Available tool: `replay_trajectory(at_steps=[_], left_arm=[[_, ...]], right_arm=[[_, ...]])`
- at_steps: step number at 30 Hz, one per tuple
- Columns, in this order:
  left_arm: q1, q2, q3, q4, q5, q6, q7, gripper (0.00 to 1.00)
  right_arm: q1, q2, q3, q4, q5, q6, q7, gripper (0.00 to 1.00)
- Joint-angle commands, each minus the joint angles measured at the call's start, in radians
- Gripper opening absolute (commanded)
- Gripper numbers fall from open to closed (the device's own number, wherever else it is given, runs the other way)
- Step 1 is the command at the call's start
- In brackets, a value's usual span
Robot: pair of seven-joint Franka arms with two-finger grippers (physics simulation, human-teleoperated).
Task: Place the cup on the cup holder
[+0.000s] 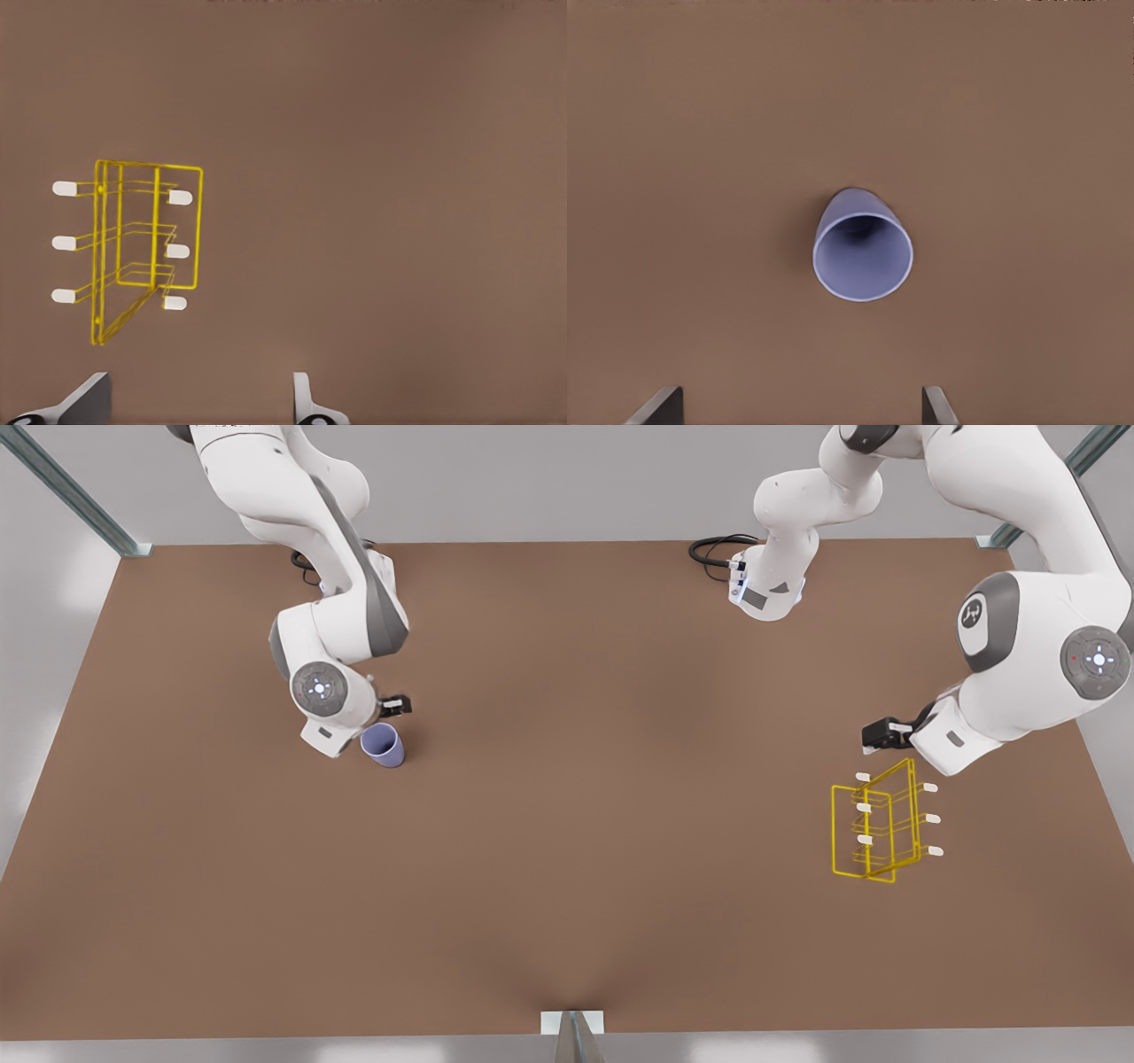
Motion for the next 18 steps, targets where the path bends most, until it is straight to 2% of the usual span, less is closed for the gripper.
replay_trajectory(at_steps=[1, 5, 14, 18], left_arm=[[-0.001, 0.003, 0.000, 0.000, -0.003, 0.003, 0.004, 1.00], [-0.003, 0.003, 0.000, 0.000, -0.003, 0.003, 0.003, 1.00], [0.000, 0.004, 0.000, 0.000, -0.003, 0.005, 0.004, 1.00], [-0.001, 0.004, -0.002, 0.000, -0.001, 0.005, 0.003, 1.00]], right_arm=[[0.019, -0.012, 0.016, -0.054, -0.001, 0.252, 0.218, 1.00], [0.019, -0.017, 0.016, -0.244, -0.040, 0.572, 0.215, 1.00], [-0.028, -0.006, 0.002, -0.308, -0.045, 0.606, 0.218, 1.00], [0.018, 0.024, -0.007, -0.296, -0.042, 0.622, 0.239, 1.00]])
